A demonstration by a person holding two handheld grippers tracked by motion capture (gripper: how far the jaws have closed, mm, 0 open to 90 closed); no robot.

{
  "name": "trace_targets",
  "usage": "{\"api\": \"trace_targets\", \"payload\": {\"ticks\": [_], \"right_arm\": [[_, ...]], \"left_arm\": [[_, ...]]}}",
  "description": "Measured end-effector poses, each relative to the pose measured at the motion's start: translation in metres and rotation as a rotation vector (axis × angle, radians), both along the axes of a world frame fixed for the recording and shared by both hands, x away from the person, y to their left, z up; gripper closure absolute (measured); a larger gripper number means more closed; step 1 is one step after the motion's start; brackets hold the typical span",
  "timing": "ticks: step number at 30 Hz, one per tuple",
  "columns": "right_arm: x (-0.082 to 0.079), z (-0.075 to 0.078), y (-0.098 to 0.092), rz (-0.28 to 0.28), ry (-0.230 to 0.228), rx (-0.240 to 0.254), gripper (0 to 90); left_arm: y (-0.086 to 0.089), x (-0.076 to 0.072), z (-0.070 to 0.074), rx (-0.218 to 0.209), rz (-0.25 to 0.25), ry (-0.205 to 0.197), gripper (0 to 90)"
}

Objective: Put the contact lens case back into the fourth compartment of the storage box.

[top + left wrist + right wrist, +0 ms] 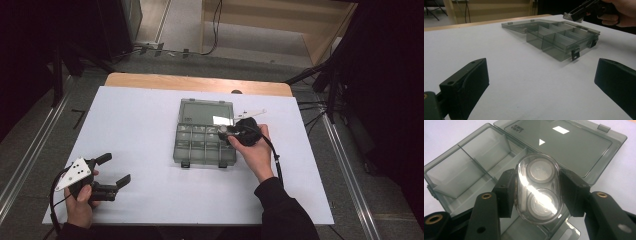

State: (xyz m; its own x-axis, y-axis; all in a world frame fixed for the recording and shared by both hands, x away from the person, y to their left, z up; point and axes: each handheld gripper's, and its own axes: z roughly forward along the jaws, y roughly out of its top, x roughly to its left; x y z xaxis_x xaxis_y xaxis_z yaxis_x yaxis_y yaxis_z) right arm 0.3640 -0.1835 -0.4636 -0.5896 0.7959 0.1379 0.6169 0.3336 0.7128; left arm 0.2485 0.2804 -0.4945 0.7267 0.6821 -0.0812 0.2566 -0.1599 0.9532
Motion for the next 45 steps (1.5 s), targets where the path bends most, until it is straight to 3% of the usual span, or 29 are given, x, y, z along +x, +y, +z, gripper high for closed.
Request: {"api": "trace_targets", "payload": {"ticks": [14,19,23,29,34,40,42,45], "right_arm": [[0.004,-0.01,-0.008,-0.026,0.041,0.049,43.7],[0.003,-0.009,-0.009,-0.041,0.03,0.031,42.8],[0.003,-0.009,-0.007,-0.065,0.018,-0.012,44.1],[0.002,-0.008,-0.01,-0.094,-0.004,-0.019,45.1],[0.001,-0.004,-0.007,-0.087,-0.029,0.007,53.0],[0.006,-0.01,0.001,-0.098,-0.023,-0.033,65.4],[0.007,-0.012,0.0,-0.099,-0.002,0.006,68.8],[0.007,-0.012,0.002,-0.119,0.0,0.016,73.4]], "left_arm": [[0.0,0.0,0.0,0.003,-0.001,-0.001,0.0],[-0.001,0.0,0.0,0.006,-0.001,0.001,0.0],[0.0,0.0,0.0,0.006,0.0,0.001,0.0],[-0.001,0.0,0.0,0.006,0.001,0.003,0.0],[-0.001,0.0,0.0,0.011,0.001,0.003,0.0],[-0.001,0.0,0.0,0.012,0.001,0.003,0.0],[-0.001,0.0,0.0,0.011,0.001,0.003,0.0],[-0.001,0.001,0.0,0.011,-0.001,0.003,0.0]]}}
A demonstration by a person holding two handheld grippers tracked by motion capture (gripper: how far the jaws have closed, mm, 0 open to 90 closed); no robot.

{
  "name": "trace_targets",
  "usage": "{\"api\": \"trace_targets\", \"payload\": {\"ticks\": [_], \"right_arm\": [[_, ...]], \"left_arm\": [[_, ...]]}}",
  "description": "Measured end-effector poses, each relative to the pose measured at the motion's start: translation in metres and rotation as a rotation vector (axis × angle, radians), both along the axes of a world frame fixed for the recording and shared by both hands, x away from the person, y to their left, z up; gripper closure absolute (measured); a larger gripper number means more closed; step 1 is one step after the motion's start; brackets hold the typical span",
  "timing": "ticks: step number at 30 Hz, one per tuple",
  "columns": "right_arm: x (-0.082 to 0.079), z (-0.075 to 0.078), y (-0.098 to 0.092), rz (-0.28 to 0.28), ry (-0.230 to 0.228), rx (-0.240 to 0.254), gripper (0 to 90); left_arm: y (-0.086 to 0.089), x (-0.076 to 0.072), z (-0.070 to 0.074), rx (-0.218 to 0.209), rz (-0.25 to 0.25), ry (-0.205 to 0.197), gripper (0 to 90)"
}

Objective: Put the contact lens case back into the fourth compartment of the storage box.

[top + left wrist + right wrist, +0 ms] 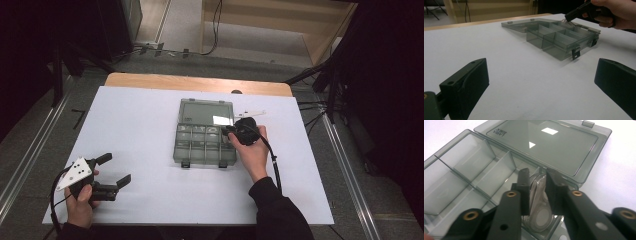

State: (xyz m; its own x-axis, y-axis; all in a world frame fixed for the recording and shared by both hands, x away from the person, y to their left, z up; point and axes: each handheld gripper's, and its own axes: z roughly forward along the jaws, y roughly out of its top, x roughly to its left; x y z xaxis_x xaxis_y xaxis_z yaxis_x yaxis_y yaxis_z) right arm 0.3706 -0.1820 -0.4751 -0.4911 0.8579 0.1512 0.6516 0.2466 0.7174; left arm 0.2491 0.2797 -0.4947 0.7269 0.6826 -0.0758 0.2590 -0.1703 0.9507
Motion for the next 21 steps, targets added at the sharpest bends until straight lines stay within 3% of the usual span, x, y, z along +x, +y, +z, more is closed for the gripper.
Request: {"api": "trace_targets", "payload": {"ticks": [5,12,21], "right_arm": [[0.0,-0.002,-0.002,-0.018,0.037,0.024,74.6],[-0.002,-0.002,-0.004,-0.012,0.039,0.03,74.5],[-0.008,0.002,-0.014,0.002,-0.029,0.097,46.1]], "left_arm": [[-0.001,0.0,0.0,0.007,-0.004,-0.002,0.0],[-0.002,0.004,0.004,-0.015,0.012,0.003,0.0],[-0.014,0.009,0.016,0.003,0.005,-0.018,0.0]]}}
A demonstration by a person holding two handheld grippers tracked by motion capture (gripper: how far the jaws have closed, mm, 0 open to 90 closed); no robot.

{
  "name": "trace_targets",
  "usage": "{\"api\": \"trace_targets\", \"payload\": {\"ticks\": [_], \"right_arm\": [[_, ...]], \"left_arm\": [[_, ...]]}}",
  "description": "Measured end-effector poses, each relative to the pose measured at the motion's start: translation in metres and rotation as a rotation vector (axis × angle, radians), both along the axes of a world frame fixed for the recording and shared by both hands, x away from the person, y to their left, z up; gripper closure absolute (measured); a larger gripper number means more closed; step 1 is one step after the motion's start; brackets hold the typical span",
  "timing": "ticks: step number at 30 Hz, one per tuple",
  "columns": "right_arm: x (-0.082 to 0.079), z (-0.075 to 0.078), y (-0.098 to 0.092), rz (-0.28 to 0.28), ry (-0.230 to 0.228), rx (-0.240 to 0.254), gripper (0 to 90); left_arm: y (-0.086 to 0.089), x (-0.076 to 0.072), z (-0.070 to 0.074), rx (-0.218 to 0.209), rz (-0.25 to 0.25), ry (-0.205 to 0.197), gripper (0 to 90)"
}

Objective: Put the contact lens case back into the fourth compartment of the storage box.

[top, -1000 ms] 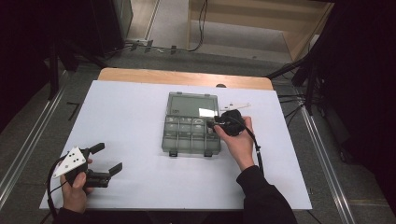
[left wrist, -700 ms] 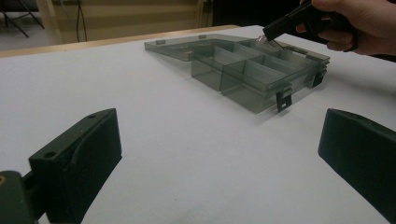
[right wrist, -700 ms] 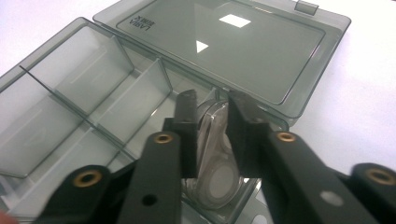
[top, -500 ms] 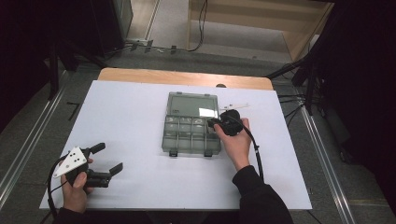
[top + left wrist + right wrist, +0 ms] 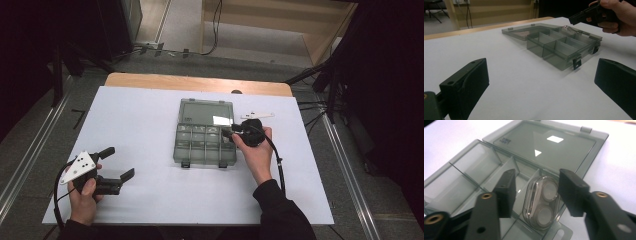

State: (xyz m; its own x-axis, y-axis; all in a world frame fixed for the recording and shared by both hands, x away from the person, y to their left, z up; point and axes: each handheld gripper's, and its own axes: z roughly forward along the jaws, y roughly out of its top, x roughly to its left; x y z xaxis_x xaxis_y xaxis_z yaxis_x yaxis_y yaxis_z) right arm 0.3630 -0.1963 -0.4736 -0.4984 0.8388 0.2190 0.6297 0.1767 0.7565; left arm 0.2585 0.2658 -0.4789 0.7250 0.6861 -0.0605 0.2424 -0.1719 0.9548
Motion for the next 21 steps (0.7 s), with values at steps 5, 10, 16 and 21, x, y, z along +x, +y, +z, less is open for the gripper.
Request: {"api": "trace_targets", "payload": {"ticks": [5,10,16,21], "right_arm": [[-0.004,0.006,-0.006,0.019,-0.031,0.022,36.2],[-0.007,0.009,-0.009,0.045,-0.051,0.047,19.9],[-0.012,0.012,-0.012,0.034,-0.082,0.07,5.8],[-0.015,0.014,-0.014,0.033,-0.102,0.07,0.0]], "left_arm": [[-0.008,0.004,0.006,0.01,-0.019,-0.007,0.0],[-0.016,0.008,0.012,0.005,-0.04,-0.009,0.0],[-0.024,0.015,0.017,-0.014,-0.042,-0.011,0.0],[-0.03,0.02,0.02,-0.011,-0.047,-0.01,0.0]]}}
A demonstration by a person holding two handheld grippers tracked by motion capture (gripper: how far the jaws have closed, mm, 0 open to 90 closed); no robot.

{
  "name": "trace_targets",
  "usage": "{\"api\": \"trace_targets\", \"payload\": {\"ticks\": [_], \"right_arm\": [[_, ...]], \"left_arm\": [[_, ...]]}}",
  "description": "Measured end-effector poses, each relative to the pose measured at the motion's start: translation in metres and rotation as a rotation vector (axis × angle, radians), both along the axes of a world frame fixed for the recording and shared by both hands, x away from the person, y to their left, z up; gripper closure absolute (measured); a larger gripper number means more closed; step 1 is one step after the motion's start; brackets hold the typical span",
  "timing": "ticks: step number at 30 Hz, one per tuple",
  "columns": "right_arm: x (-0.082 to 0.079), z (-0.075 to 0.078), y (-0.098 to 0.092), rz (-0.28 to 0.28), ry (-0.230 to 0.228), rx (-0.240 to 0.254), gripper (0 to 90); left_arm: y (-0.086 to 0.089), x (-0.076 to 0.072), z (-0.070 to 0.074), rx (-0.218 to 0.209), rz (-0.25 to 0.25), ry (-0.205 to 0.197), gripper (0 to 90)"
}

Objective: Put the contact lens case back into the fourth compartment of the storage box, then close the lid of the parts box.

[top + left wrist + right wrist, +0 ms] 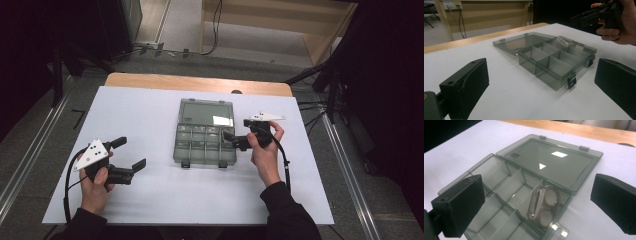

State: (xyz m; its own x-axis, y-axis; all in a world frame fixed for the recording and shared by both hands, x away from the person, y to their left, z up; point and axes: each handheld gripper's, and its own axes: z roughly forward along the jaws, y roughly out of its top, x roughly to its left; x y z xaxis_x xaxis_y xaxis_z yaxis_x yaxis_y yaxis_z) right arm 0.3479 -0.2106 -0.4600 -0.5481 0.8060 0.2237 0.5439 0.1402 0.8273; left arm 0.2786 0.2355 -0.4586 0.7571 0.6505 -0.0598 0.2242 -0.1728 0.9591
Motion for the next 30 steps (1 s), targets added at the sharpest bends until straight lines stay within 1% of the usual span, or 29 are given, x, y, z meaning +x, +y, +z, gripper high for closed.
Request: {"api": "trace_targets", "payload": {"ticks": [1,4,8,12,15,19,22,26,28,30], "right_arm": [[-0.001,0.0,-0.001,-0.006,-0.006,-0.007,0.0],[-0.001,-0.001,-0.003,-0.006,-0.005,-0.003,0.0],[-0.001,-0.002,-0.005,-0.012,-0.005,0.001,0.0],[-0.001,-0.002,-0.007,-0.018,-0.007,0.0,0.0],[-0.001,-0.002,-0.007,-0.017,-0.011,-0.002,0.0],[0.001,-0.002,-0.01,-0.03,-0.016,0.016,0.0],[0.003,-0.002,-0.012,-0.036,-0.015,0.014,0.0],[0.006,-0.005,-0.014,-0.042,-0.01,0.017,0.0],[0.008,-0.006,-0.014,-0.045,-0.007,0.022,0.0],[0.01,-0.007,-0.015,-0.045,-0.006,0.027,0.0]], "left_arm": [[-0.001,0.001,0.0,0.002,-0.007,-0.001,0.0],[-0.005,0.005,0.002,-0.004,-0.026,0.01,0.0],[-0.01,0.008,0.003,-0.007,-0.024,0.015,0.0],[-0.014,0.011,0.008,-0.009,-0.026,0.003,0.0],[-0.016,0.016,0.011,-0.033,-0.022,0.006,0.0],[-0.023,0.025,0.012,-0.039,-0.02,0.018,0.0],[-0.029,0.034,0.011,-0.022,-0.027,0.028,0.0],[-0.037,0.047,0.009,-0.025,-0.037,0.05,0.0],[-0.041,0.054,0.008,-0.024,-0.036,0.06,0.0],[-0.044,0.061,0.007,-0.032,-0.03,0.074,0.3]]}}
